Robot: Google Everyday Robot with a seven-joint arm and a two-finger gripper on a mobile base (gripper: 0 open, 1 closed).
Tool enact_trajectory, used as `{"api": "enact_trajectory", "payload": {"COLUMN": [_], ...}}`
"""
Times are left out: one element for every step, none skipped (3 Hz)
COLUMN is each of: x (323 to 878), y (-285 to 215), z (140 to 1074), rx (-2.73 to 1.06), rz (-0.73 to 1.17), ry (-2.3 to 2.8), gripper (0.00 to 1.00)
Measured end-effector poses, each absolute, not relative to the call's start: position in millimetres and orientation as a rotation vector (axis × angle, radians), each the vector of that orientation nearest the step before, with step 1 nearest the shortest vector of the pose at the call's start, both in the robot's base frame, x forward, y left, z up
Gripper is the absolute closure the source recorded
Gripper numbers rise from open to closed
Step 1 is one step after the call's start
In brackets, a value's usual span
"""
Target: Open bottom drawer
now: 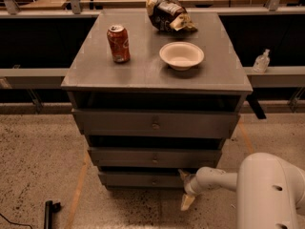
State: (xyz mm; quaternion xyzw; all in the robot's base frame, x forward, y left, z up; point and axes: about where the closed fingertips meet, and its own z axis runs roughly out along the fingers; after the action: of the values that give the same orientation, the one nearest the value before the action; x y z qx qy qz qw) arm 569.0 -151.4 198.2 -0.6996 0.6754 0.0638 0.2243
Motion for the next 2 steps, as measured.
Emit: {"api": "enact_trajectory", "payload": {"x": [574.9, 582.7], "y": [-157.8, -159.6], "z": [192.1, 187.7], "rx": [-1.923, -1.913], "rz": [0.147, 0.137], "ry": [1.879, 1.875], "gripper": [0.00, 0.18]}}
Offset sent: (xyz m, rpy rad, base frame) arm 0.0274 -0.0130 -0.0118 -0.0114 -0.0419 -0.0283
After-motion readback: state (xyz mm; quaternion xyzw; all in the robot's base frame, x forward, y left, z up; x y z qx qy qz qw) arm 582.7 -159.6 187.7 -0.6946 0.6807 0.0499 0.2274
